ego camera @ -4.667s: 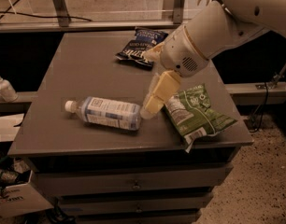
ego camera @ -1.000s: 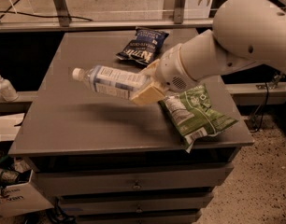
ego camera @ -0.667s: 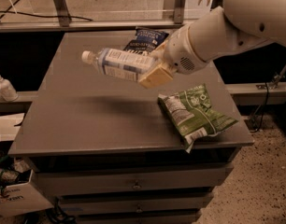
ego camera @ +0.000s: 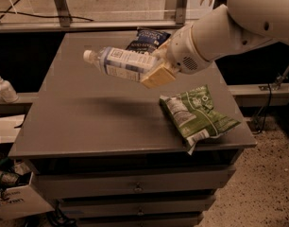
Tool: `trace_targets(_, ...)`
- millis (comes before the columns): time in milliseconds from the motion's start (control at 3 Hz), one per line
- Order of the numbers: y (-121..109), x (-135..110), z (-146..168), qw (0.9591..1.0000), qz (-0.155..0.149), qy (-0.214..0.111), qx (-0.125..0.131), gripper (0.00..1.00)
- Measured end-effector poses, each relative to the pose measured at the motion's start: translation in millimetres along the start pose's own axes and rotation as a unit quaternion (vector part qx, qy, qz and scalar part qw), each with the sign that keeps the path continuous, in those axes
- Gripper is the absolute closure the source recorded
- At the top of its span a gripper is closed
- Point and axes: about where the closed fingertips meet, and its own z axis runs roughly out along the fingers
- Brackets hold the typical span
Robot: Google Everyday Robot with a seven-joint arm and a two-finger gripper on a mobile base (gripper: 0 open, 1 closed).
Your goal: Move blue plastic bottle near blue chip bag
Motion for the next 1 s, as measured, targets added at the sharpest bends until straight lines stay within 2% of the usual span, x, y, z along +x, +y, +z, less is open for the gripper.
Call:
trace_targets(333, -18, 16, 3, 0.9995, -0.01, 0.026, 0.016, 1.0)
trace_targets(667, -58, 49, 8, 0.9965, -0.012, 0.071, 0.043, 1.0)
trace_targets(1000, -95, 87, 1, 0.9912, 0.0, 0.11, 0.073, 1.0)
